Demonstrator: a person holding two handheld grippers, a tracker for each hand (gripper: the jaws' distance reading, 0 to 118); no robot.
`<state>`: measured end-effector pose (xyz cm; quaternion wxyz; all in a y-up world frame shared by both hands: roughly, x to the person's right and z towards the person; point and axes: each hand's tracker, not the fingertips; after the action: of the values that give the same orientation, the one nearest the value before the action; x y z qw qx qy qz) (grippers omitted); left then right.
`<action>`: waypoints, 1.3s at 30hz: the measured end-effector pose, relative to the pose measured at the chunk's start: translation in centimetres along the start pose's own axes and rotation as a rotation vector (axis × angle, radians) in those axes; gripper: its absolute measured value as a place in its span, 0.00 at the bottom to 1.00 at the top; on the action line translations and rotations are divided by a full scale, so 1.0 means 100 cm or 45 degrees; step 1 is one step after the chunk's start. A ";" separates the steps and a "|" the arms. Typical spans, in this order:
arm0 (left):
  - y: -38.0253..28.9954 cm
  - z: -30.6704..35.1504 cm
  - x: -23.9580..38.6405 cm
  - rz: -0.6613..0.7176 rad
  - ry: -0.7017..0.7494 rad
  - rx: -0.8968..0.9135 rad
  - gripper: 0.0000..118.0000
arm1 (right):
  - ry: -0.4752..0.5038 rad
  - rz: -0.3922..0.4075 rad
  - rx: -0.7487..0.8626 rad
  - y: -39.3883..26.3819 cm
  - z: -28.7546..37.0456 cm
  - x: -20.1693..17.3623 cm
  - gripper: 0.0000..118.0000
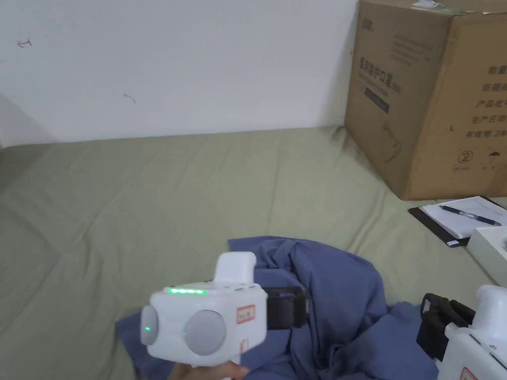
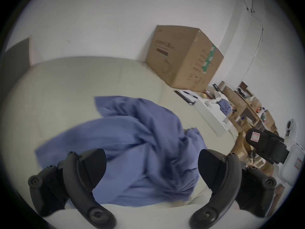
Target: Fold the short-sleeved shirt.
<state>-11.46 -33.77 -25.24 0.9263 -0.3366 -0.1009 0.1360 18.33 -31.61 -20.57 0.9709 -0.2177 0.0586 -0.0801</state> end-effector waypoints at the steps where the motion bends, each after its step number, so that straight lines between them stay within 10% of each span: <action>1: 0.003 0.013 -0.012 0.007 0.071 0.001 0.95 | 0.016 0.014 -0.002 0.000 0.000 -0.006 0.00; 4: 0.004 0.039 -0.052 0.099 0.308 -0.041 0.83 | 0.065 0.058 -0.012 -0.002 -0.002 -0.024 0.00; 8: -0.015 0.054 -0.110 0.154 0.639 -0.097 0.09 | 0.136 0.115 -0.045 -0.008 -0.009 -0.052 0.00; 11: -0.034 0.057 -0.149 0.205 0.687 -0.144 0.00 | 0.182 0.188 -0.070 -0.012 -0.015 -0.075 0.00; 21: -0.035 0.034 -0.220 0.396 0.601 -0.188 0.06 | 0.249 0.249 -0.178 -0.027 -0.056 -0.120 0.00; 24: -0.020 0.015 -0.229 0.425 0.549 -0.146 0.87 | 0.251 0.261 -0.205 -0.030 -0.070 -0.125 0.00; 25: -0.015 0.005 -0.232 0.422 0.545 -0.152 1.00 | 0.252 0.256 -0.219 -0.031 -0.075 -0.126 0.00; 34: -0.019 -0.072 -0.237 0.333 0.544 -0.335 0.95 | 0.235 0.262 -0.313 -0.043 -0.106 -0.119 0.00; 39: -0.018 -0.073 -0.208 0.084 0.640 -0.346 0.62 | 0.207 0.300 -0.350 -0.043 -0.117 -0.112 0.00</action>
<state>-28.72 -46.09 -31.56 0.8638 -0.4839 0.1255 0.0634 5.08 -38.30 -28.34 0.9268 -0.3326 0.1725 0.0255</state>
